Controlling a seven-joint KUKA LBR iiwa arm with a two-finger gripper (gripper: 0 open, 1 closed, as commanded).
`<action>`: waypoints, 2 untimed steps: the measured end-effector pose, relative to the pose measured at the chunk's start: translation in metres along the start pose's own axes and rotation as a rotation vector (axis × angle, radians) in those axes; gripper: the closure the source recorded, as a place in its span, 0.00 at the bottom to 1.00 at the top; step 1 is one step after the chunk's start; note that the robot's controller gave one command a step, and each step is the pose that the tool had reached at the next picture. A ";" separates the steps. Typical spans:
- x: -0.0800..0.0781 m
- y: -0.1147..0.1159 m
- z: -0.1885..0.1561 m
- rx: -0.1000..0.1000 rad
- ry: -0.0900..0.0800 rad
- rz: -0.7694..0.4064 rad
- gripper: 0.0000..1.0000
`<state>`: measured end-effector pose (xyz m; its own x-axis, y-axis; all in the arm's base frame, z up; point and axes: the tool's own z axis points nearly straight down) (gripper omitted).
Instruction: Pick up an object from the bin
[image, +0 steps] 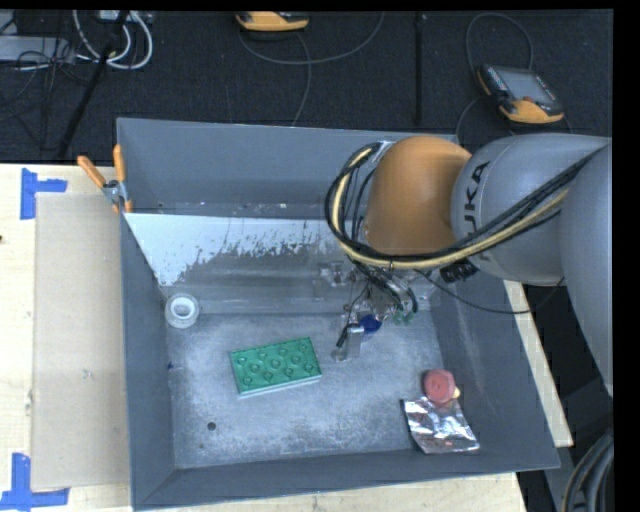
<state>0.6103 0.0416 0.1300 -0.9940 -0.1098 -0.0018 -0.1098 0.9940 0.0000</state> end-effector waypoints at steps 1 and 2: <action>0.056 0.009 -0.014 -0.001 0.005 -0.180 0.00; 0.026 0.006 0.062 -0.001 0.003 -0.365 0.00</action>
Offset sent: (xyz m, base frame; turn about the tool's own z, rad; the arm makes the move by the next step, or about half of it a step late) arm -0.0563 0.0014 0.0142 -0.1793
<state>0.5843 0.0445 0.0684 -0.8894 -0.4572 0.0009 -0.4572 0.8894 0.0010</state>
